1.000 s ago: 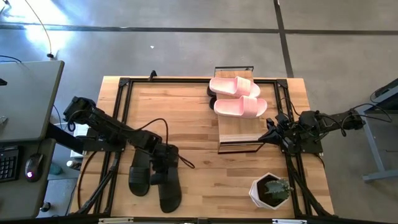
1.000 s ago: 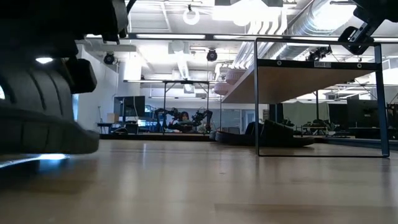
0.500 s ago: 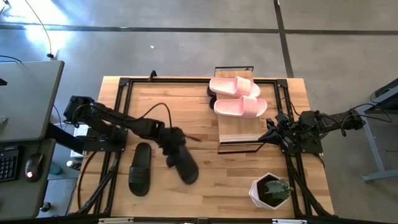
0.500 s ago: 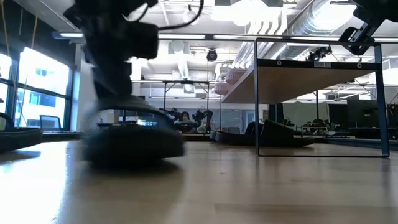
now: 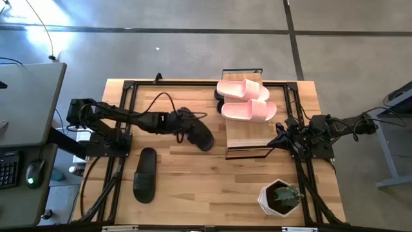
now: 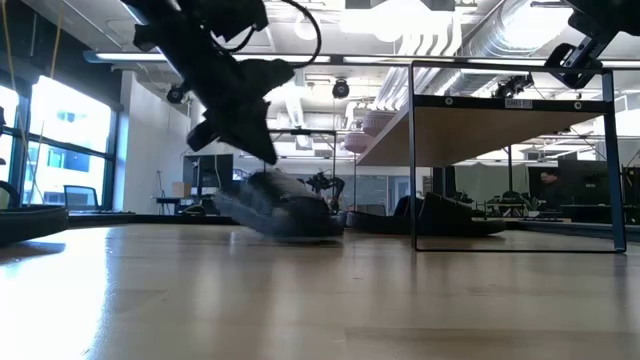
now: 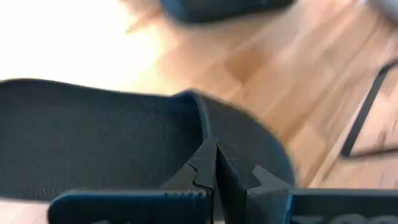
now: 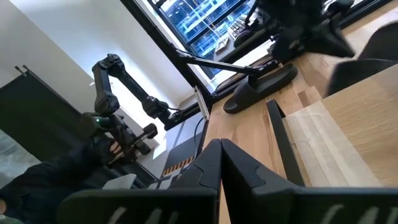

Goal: Pick and place slides into the shelf
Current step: Put the black slide under the shelf

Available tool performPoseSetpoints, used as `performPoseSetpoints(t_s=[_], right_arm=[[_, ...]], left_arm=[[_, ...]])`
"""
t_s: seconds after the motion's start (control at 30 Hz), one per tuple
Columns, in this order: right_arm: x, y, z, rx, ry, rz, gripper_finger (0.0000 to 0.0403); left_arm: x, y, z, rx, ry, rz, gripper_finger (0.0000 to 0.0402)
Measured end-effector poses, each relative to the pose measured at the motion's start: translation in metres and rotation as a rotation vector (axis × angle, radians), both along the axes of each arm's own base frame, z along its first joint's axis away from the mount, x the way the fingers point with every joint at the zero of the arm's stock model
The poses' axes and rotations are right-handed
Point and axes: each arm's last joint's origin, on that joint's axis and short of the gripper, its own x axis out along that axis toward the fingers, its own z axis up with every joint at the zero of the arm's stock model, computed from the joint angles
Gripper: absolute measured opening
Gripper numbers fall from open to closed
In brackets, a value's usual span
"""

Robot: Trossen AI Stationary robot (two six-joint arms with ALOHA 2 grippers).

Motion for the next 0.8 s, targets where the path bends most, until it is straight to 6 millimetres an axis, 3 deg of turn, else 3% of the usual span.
performPoseSetpoints(t_s=[0.2,0.4,0.53,0.8], right_arm=[[0.0,0.0,0.0,0.0,0.0,0.0,0.0],[0.0,0.0,0.0,0.002,0.0,-0.001,0.0],[0.0,0.0,0.0,0.005,0.001,-0.011,0.0],[0.0,0.0,0.0,0.004,0.001,-0.018,0.0]], left_arm=[[0.005,0.007,0.001,0.029,-0.058,0.05,0.0001],[0.0,0.009,-0.002,0.133,0.045,0.077,0.0001],[-0.007,0.024,-0.001,0.226,0.124,0.089,0.0],[-0.029,0.064,-0.008,0.154,0.245,0.139,0.0]])
